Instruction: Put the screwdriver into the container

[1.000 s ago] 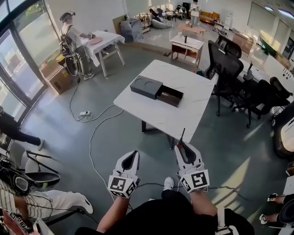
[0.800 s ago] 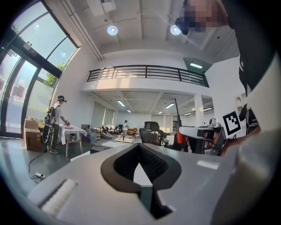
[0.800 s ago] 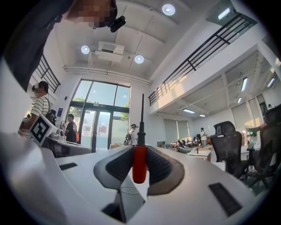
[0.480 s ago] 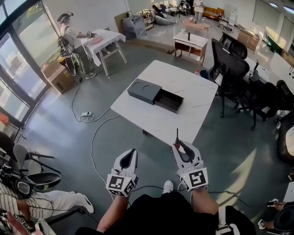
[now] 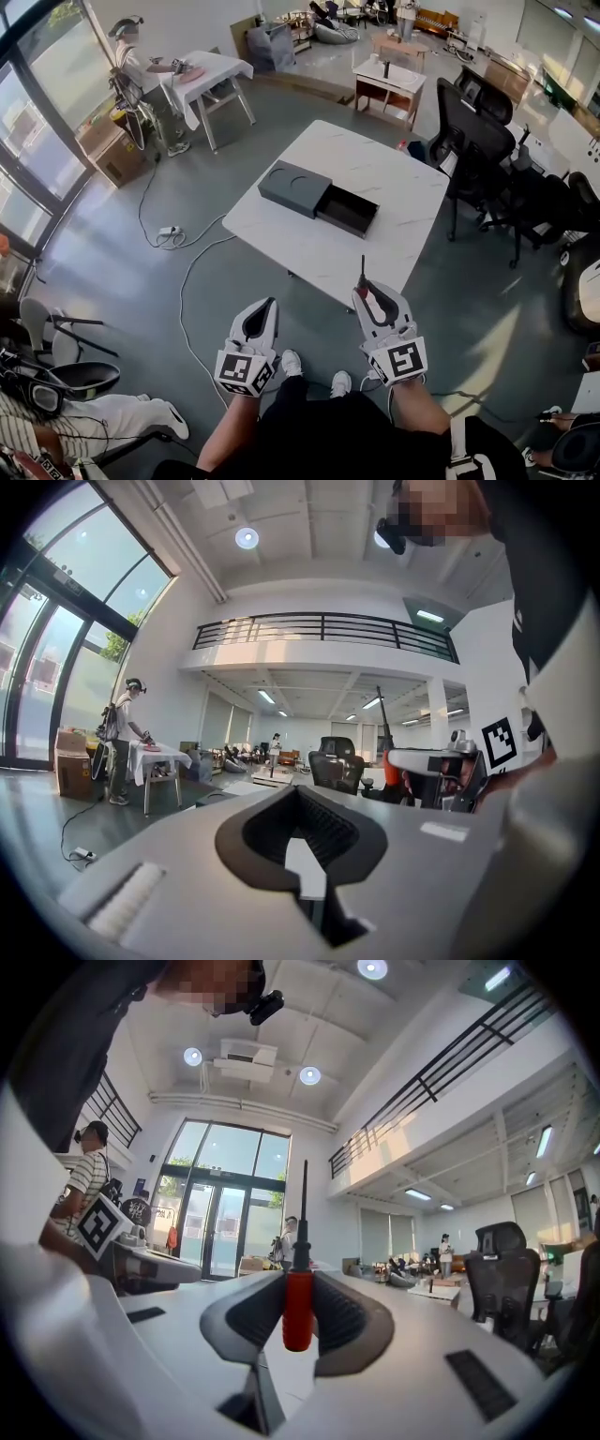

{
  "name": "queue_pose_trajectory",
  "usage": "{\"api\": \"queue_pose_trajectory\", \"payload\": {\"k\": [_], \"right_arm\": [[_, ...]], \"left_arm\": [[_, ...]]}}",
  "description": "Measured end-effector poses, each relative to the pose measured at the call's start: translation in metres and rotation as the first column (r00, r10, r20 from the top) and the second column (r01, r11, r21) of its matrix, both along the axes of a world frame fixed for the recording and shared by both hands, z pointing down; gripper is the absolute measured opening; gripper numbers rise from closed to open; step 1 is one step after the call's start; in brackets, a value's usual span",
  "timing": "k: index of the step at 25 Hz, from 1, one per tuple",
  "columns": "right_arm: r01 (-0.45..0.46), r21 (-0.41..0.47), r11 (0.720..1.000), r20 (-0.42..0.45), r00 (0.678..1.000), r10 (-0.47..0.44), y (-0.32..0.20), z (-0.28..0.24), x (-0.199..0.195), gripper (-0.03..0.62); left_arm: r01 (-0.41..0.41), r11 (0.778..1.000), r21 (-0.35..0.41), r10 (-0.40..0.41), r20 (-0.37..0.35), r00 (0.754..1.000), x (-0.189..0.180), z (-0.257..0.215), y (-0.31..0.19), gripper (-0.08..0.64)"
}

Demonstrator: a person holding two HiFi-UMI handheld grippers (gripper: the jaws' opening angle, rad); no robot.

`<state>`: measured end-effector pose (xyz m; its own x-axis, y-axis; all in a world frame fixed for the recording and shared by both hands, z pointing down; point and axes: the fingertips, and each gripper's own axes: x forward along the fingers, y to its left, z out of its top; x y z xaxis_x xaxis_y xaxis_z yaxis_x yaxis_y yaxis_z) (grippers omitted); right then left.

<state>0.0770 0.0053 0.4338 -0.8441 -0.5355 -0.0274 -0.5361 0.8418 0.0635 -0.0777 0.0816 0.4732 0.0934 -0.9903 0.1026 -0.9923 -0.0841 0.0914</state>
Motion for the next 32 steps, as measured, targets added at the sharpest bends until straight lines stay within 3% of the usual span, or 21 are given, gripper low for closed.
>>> {"api": "queue_pose_trajectory", "payload": {"k": [9, 15, 21, 32], "right_arm": [[-0.066, 0.013, 0.998, -0.017, 0.998, 0.066, -0.036, -0.01, -0.069, 0.095], [-0.119, 0.017, 0.993, -0.02, 0.993, 0.119, -0.049, -0.015, -0.11, 0.095], [-0.17, 0.038, 0.985, -0.051, 0.984, 0.172, -0.059, -0.018, -0.134, 0.095], [-0.221, 0.005, 0.975, -0.034, 0.975, 0.221, -0.123, -0.006, -0.123, 0.095]], "left_arm": [[-0.126, 0.992, -0.001, 0.126, -0.026, 0.992, -0.063, 0.001, -0.047, 0.009], [-0.154, 0.987, 0.04, 0.156, -0.039, 0.987, -0.113, -0.004, -0.071, 0.009], [-0.212, 0.976, 0.057, 0.215, -0.065, 0.974, -0.126, -0.005, -0.089, 0.009], [-0.231, 0.972, 0.052, 0.233, -0.047, 0.971, -0.124, 0.0, -0.154, 0.009]]}}
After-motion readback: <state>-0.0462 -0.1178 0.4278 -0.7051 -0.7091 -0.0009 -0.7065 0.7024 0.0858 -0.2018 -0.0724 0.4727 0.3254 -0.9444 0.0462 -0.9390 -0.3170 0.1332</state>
